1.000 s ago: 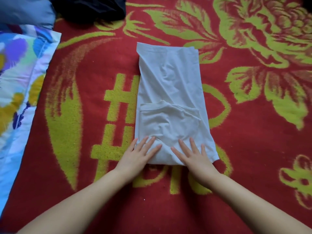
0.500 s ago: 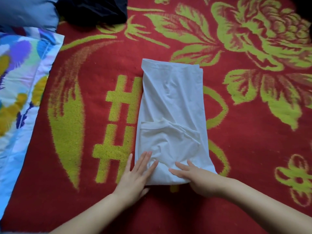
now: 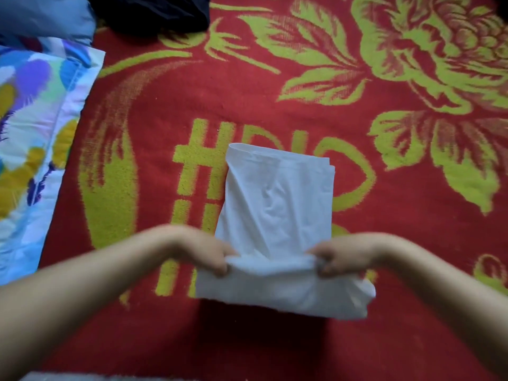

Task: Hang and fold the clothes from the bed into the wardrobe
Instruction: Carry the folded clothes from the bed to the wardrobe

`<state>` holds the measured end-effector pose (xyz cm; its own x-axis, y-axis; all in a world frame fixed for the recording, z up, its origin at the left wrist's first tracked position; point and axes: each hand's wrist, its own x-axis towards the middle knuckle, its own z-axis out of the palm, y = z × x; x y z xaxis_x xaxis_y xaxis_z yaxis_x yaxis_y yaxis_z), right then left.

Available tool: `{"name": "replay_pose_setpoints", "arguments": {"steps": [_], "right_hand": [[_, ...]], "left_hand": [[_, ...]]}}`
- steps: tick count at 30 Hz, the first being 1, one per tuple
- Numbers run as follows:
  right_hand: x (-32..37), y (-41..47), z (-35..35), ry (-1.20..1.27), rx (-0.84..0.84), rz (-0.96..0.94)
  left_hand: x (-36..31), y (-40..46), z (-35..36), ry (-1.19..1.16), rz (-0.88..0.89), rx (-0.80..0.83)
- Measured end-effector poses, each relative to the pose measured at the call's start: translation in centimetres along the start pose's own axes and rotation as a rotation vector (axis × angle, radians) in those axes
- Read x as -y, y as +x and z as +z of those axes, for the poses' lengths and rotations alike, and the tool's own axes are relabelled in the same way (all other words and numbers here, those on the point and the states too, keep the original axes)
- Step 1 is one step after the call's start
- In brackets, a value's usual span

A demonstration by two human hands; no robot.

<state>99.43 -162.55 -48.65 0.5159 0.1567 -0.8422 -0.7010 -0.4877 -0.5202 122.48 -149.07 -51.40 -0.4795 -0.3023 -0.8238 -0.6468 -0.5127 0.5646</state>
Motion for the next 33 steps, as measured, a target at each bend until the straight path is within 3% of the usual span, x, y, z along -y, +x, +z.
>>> {"name": "replay_pose_setpoints", "arguments": {"steps": [3,6,8,10,12,14,15,18,23,26,29,31,33], "right_hand": [[-3.0,2.7,-2.8,0.04,-0.424,0.124],[-4.0,6.0,-1.3,-0.007,-0.728,0.271],[-3.7,7.5,1.1,-0.235,-0.883,0.406],[-2.6,8.3,3.8,-0.38,-1.073,0.382],[-1.3,9.1,6.6,-0.417,-1.138,0.197],[-1.2,10.1,8.3,-0.395,-1.059,0.157],[-1.7,10.8,8.8,-0.352,-1.043,0.194],[-3.9,12.3,9.3,-0.203,-1.023,0.33],[-4.3,11.3,9.5,-0.221,-1.009,0.382],[-4.5,9.5,11.6,-0.415,-0.941,0.21],[-5.0,7.8,13.5,-0.523,-0.771,0.185],[-4.8,7.6,13.5,-0.481,-0.739,0.312],[-4.2,7.7,12.5,-0.451,-0.75,0.357]], "left_hand": [[0.8,1.7,-5.4,-0.186,-0.109,-0.29],[1.3,4.6,-6.5,0.029,-0.3,-0.478],[1.5,6.3,-5.0,0.256,-0.355,-0.755],[1.7,7.0,-2.1,0.553,-0.247,-1.243],[1.3,7.5,1.8,0.73,0.019,-1.437],[1.4,9.1,4.7,0.805,0.166,-1.316],[1.9,10.0,5.5,0.808,0.155,-1.246],[3.6,11.3,5.0,0.703,-0.015,-1.123],[7.9,9.4,3.3,0.47,-0.244,-1.181],[8.8,7.1,5.1,0.742,-0.016,-1.199],[8.2,7.0,7.9,0.991,0.275,-0.974],[6.7,7.3,8.3,0.973,0.158,-0.917],[5.1,7.5,7.0,0.913,0.043,-1.006]]}}
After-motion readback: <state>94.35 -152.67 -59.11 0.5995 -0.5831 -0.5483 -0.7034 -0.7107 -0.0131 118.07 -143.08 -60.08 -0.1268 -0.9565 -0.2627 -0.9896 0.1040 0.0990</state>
